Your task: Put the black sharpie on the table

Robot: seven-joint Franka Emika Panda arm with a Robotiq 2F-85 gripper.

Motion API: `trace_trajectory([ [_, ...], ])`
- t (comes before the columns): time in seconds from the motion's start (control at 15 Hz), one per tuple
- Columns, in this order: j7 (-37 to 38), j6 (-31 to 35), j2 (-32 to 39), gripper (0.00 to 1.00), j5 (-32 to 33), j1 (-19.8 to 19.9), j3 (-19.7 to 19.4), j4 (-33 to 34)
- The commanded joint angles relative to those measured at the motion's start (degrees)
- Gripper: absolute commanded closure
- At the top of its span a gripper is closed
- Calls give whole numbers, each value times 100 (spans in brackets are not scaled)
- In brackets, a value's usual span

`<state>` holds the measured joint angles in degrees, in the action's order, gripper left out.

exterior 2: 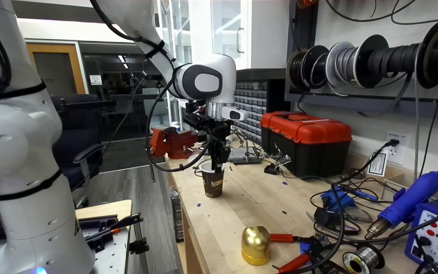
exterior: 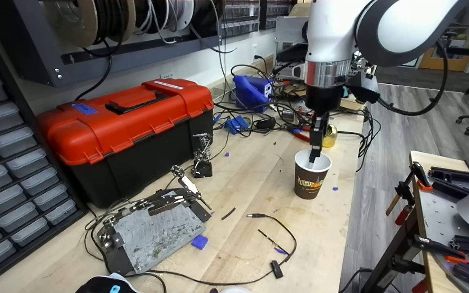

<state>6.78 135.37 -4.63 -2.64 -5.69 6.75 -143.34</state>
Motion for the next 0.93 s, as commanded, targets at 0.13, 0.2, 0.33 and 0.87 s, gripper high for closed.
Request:
trace_trajectory([
  [0.13,65,29,-137,95,66,-48,41,26],
  [0.2,70,11,-175,96,75,-55,53,34],
  [0.33,58,-44,-285,97,72,-64,63,36],
  [0.87,51,-361,-863,97,211,-37,64,142],
])
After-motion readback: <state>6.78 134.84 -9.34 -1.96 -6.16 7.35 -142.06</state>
